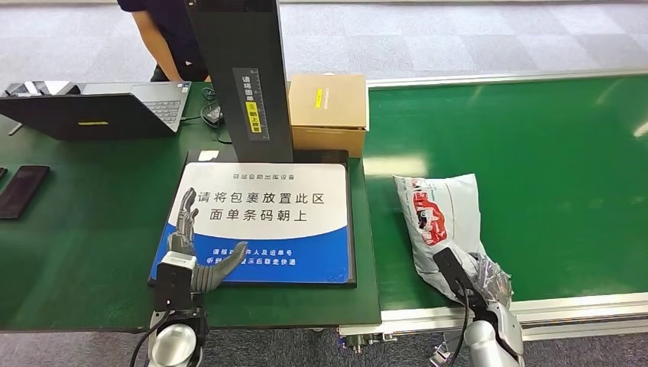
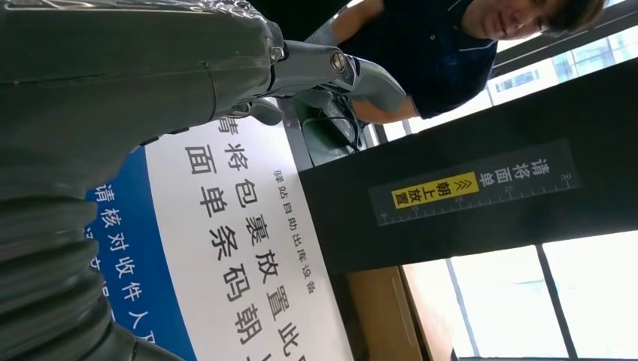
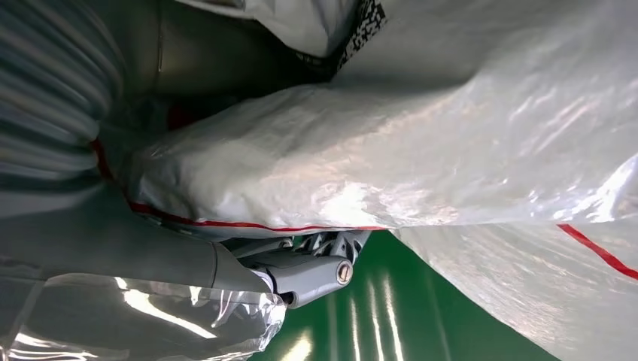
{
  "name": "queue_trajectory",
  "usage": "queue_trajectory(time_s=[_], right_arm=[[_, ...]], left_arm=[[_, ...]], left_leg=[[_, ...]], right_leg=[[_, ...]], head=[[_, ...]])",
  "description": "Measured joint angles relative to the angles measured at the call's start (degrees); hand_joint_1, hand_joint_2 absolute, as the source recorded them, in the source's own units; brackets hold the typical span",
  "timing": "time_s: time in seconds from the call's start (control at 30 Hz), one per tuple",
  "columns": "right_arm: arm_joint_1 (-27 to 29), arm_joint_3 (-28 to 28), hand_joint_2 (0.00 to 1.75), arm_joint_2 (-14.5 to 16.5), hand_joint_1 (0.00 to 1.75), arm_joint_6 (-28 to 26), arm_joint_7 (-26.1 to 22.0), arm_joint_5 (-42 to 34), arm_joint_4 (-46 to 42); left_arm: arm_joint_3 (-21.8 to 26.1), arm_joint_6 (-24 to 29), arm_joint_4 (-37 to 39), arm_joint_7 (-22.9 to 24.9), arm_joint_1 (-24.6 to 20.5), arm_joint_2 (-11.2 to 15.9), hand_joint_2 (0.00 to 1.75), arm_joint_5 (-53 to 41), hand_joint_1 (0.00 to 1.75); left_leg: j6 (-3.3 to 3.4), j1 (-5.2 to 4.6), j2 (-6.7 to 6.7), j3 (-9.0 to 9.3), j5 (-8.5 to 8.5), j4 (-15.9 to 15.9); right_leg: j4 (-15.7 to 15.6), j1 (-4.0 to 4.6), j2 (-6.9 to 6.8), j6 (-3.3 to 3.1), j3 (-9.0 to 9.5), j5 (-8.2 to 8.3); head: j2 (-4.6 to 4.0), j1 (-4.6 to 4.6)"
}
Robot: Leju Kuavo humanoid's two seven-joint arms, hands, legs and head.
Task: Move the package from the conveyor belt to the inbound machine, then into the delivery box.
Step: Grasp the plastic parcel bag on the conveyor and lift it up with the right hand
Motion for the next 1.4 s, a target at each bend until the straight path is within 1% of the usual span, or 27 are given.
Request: queue_trajectory(time_s=[0.3, 0.4, 0.43, 0.53, 0.63, 0.87, 1.0, 1.2, 1.4], right_arm=[[-0.1, 2.6, 1.75, 0.9, 1.69, -0.7, -2.0, -1.3, -1.0], [0.4, 3.5, 1.75, 1.2, 1.6, -2.0, -3.0, -1.9, -2.4], [0.8, 3.8, 1.75, 1.4, 1.61, -2.4, -3.6, -2.3, -3.2], [2.1, 4.7, 1.75, 2.1, 1.69, -3.0, -5.3, -3.4, -7.2], [3.3, 5.5, 1.75, 2.7, 1.71, -3.1, -5.7, -3.8, -12.4], [7.1, 8.5, 1.75, 4.6, 1.72, -3.7, -8.2, -4.5, -26.6], [9.0, 10.6, 1.75, 5.1, 1.68, -5.2, -9.7, -5.4, -33.4], [10.9, 14.5, 1.75, 5.2, 1.71, -8.2, -11.4, -6.1, -41.6], [11.8, 17.9, 1.75, 5.2, 1.64, -9.6, -11.8, -6.2, -46.2]], left_arm=[[0.7, 0.2, 0.0, -0.3, 0.4, 0.0, 1.75, -0.4, 0.0], [0.9, 0.2, 0.0, -0.5, 0.4, 0.0, 1.75, -0.5, 0.0], [0.9, 0.2, 0.0, -0.6, 0.4, 0.0, 1.75, -0.5, 0.0], [1.0, 0.0, 0.0, -0.6, 0.3, 0.0, 1.75, -0.6, 0.0], [1.2, -0.5, 0.0, -0.6, -0.1, -0.1, 1.75, -0.7, 0.0], [1.6, -1.3, 0.2, -0.6, -0.7, -0.4, 1.75, -1.0, 0.0], [1.8, -1.4, 0.5, -0.6, -0.9, -0.4, 1.75, -1.0, 0.0], [2.0, -1.4, 0.6, -0.8, -1.0, -0.4, 1.75, -1.0, 0.0], [2.3, -1.4, 1.1, -1.3, -1.2, -0.4, 1.75, -0.9, 0.0]], left_leg=[[-0.03, 0.0, -0.01, -0.06, -0.04, 0.0], [-0.03, 0.0, -0.01, -0.1, -0.04, 0.0], [-0.03, 0.0, -0.01, -0.12, -0.04, 0.0], [-0.03, 0.0, -0.01, -0.17, -0.03, 0.0], [-0.03, 0.0, -0.01, -0.21, -0.04, 0.0], [-0.03, 0.0, -0.02, -0.35, -0.04, 0.0], [-0.03, 0.0, -0.01, -0.42, -0.04, 0.0], [-0.03, 0.0, -0.01, -0.46, -0.04, 0.0], [-0.02, 0.0, -0.01, -0.46, -0.04, 0.0]], right_leg=[[0.0, 0.05, 0.0, -0.03, -0.08, -0.07], [0.0, 0.05, 0.0, -0.02, -0.12, -0.07], [0.0, 0.04, 0.0, -0.02, -0.13, -0.07], [0.0, 0.03, 0.0, -0.02, -0.18, -0.07], [0.0, 0.01, 0.0, -0.02, -0.22, -0.07], [0.0, 0.0, -0.01, -0.02, -0.38, -0.07], [0.0, 0.0, 0.0, -0.02, -0.45, -0.07], [0.0, -0.02, 0.0, -0.01, -0.48, -0.08], [0.0, -0.02, 0.0, -0.01, -0.48, -0.08]], head=[[0.0, 0.0], [0.0, 0.01], [0.0, 0.01], [0.0, 0.01], [0.0, 0.01], [0.0, 0.0], [0.0, 0.0], [0.0, 0.01], [0.0, 0.01]])
